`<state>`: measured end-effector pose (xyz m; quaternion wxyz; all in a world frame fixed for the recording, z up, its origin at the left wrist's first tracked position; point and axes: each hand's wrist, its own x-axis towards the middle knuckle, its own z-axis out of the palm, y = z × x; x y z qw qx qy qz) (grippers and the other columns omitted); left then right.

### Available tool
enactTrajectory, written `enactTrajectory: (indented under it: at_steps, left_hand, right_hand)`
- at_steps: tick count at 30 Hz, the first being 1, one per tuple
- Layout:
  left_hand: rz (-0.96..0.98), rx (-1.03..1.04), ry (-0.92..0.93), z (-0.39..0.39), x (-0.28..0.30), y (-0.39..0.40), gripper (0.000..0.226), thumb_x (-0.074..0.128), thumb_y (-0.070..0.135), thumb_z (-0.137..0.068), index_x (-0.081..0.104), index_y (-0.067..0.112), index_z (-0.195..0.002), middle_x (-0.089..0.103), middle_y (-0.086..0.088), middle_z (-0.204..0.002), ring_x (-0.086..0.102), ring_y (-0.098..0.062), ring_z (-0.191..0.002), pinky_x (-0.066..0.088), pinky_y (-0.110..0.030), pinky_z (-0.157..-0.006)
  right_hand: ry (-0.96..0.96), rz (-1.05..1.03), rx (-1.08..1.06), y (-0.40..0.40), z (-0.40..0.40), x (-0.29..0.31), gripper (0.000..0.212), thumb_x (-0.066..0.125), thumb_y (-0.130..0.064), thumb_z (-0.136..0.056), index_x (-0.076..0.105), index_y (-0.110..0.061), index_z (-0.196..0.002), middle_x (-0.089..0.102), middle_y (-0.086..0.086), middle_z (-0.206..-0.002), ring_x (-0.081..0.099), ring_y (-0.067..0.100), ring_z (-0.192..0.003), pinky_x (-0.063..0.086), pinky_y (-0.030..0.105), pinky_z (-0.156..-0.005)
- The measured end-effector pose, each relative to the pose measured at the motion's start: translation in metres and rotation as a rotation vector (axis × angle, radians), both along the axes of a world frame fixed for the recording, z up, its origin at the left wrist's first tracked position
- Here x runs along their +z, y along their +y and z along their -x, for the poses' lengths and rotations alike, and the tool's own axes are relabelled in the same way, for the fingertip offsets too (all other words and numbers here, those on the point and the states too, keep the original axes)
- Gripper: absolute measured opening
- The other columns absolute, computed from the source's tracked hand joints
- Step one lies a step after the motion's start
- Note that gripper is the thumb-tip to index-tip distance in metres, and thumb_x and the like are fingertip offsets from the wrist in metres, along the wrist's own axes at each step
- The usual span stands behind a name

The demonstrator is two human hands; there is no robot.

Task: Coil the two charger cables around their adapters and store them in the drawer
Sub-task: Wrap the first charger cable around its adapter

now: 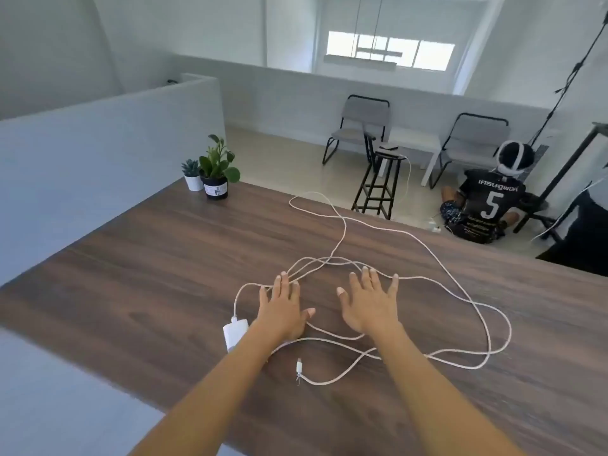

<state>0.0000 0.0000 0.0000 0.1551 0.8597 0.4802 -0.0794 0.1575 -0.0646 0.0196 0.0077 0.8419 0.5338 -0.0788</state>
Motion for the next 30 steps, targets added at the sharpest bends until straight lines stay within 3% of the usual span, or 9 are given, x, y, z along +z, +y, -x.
enactTrajectory:
  at_steps: [7,13,17,22,26,30]
  left_hand:
    - [-0.089,0.237,-0.236,0.017,-0.031,-0.034,0.068,0.026,0.050,-0.098,0.000,0.014,-0.150,-0.012,-0.015,-0.157,-0.009,-0.030,-0.146,0.003,-0.043,-0.117]
    - [-0.048,0.196,-0.482,0.027,-0.043,-0.035,0.065,0.035,0.041,-0.099,0.004,0.016,-0.150,-0.005,-0.006,-0.159,-0.006,-0.024,-0.146,0.001,-0.032,-0.117]
    - [0.032,0.047,-0.488,0.039,-0.040,-0.024,0.070,0.039,0.040,-0.097,-0.003,0.021,-0.150,-0.009,0.001,-0.159,-0.012,-0.018,-0.146,-0.001,-0.029,-0.117]
    - [0.128,-0.124,-0.362,0.070,-0.029,-0.007,0.082,0.044,0.040,-0.096,-0.017,0.019,-0.146,-0.027,0.006,-0.153,-0.023,-0.010,-0.141,-0.002,-0.033,-0.118]
    - [0.154,-0.012,-0.410,0.089,-0.023,-0.012,0.084,0.050,0.033,-0.095,-0.013,0.011,-0.147,-0.025,0.005,-0.151,-0.023,-0.004,-0.136,-0.005,-0.027,-0.118]
    - [0.091,0.163,-0.470,0.078,-0.023,-0.034,0.097,0.050,0.058,-0.084,-0.007,0.013,-0.149,-0.011,-0.001,-0.157,-0.009,-0.014,-0.146,-0.002,-0.024,-0.115]
  right_hand:
    - [0.161,0.037,0.026,0.000,0.022,-0.046,0.059,0.016,-0.046,-0.100,0.004,-0.020,-0.151,-0.006,0.005,-0.160,-0.009,0.021,-0.147,-0.005,0.051,-0.116]
    - [0.157,-0.130,-0.018,-0.014,0.028,-0.070,0.056,0.017,-0.044,-0.100,0.003,-0.027,-0.151,-0.006,0.000,-0.160,-0.006,0.016,-0.147,0.000,0.043,-0.119]
    - [0.153,-0.137,-0.023,-0.015,0.026,-0.072,0.055,0.019,-0.043,-0.100,0.004,-0.027,-0.151,-0.004,0.000,-0.160,-0.005,0.015,-0.147,0.000,0.042,-0.119]
    - [0.141,-0.138,-0.054,-0.014,0.024,-0.074,0.056,0.018,-0.044,-0.099,0.003,-0.027,-0.151,-0.004,0.000,-0.160,-0.004,0.015,-0.147,0.001,0.041,-0.119]
    - [0.138,-0.121,-0.071,-0.015,0.025,-0.076,0.056,0.016,-0.043,-0.099,0.002,-0.026,-0.151,-0.005,0.000,-0.160,-0.004,0.016,-0.147,0.001,0.042,-0.119]
    - [0.175,-0.135,-0.065,-0.011,0.029,-0.073,0.056,0.019,-0.042,-0.100,0.003,-0.026,-0.151,-0.007,0.000,-0.160,-0.007,0.016,-0.147,-0.001,0.045,-0.119]
